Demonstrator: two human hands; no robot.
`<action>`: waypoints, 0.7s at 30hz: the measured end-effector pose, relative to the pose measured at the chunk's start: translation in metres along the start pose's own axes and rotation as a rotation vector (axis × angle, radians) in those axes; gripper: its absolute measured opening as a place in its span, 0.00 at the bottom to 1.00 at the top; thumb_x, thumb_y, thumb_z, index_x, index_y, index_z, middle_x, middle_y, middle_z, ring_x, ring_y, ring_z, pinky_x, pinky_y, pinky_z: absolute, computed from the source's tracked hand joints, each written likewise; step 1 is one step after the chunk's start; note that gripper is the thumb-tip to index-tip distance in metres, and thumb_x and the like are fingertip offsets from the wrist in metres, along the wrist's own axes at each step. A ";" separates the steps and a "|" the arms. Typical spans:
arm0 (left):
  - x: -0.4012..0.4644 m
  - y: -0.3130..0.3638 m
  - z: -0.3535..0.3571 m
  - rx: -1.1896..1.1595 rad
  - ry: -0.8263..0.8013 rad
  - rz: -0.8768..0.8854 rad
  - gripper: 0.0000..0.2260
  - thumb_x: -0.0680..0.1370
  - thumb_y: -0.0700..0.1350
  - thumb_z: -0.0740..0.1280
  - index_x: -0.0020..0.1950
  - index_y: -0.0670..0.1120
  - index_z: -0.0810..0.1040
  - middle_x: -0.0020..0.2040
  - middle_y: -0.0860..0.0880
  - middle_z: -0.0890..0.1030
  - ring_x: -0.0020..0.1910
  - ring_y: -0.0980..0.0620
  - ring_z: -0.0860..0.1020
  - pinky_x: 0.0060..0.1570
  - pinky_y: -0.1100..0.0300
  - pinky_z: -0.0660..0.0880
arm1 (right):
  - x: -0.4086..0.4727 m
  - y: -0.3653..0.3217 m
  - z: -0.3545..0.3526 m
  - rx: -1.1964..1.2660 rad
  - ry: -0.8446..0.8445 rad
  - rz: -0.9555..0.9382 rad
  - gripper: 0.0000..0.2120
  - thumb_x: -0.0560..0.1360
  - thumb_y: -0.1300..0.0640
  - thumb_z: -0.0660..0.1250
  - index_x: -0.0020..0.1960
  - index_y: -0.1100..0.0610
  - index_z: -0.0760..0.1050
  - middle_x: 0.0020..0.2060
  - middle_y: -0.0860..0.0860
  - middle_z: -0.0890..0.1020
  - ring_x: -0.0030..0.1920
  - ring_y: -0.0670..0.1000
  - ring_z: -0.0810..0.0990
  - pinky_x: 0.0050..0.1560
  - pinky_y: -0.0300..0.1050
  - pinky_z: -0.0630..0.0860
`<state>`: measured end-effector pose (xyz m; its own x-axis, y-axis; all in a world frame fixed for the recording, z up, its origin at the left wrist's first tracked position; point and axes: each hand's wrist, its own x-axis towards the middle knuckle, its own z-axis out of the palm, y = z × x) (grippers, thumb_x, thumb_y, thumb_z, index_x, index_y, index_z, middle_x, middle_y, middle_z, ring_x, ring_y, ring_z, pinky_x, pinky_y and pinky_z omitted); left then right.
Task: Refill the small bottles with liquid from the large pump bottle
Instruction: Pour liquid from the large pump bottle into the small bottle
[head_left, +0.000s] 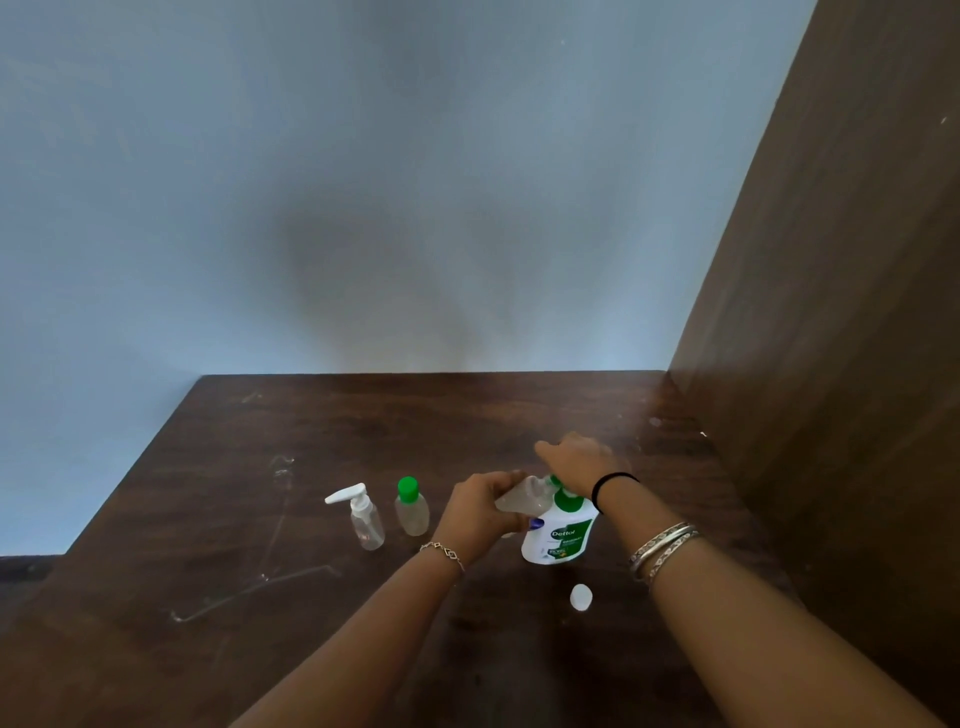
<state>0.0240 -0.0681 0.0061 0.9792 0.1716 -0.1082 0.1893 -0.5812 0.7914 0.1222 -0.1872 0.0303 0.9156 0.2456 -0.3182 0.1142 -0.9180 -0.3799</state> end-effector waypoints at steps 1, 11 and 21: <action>0.000 0.000 0.000 -0.005 0.001 0.000 0.28 0.67 0.43 0.75 0.65 0.46 0.72 0.61 0.48 0.78 0.61 0.55 0.75 0.58 0.66 0.68 | 0.001 0.000 -0.001 0.005 -0.021 0.003 0.18 0.76 0.43 0.53 0.48 0.56 0.73 0.49 0.57 0.77 0.52 0.57 0.77 0.50 0.47 0.70; -0.002 -0.002 0.000 0.015 0.022 0.012 0.27 0.66 0.43 0.75 0.65 0.46 0.73 0.61 0.48 0.79 0.61 0.54 0.75 0.56 0.68 0.66 | 0.001 0.001 0.005 0.036 0.000 0.026 0.17 0.75 0.44 0.54 0.48 0.57 0.73 0.46 0.56 0.76 0.47 0.56 0.75 0.50 0.48 0.70; -0.002 0.002 -0.001 0.016 0.008 0.006 0.27 0.67 0.42 0.74 0.65 0.45 0.72 0.62 0.47 0.78 0.62 0.54 0.74 0.61 0.63 0.68 | 0.004 0.003 0.007 0.050 0.026 0.025 0.16 0.75 0.45 0.55 0.43 0.57 0.73 0.44 0.57 0.77 0.46 0.56 0.76 0.47 0.46 0.70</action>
<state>0.0225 -0.0688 0.0078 0.9797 0.1744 -0.0985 0.1846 -0.5948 0.7824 0.1232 -0.1871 0.0220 0.9278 0.2137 -0.3059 0.0719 -0.9069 -0.4152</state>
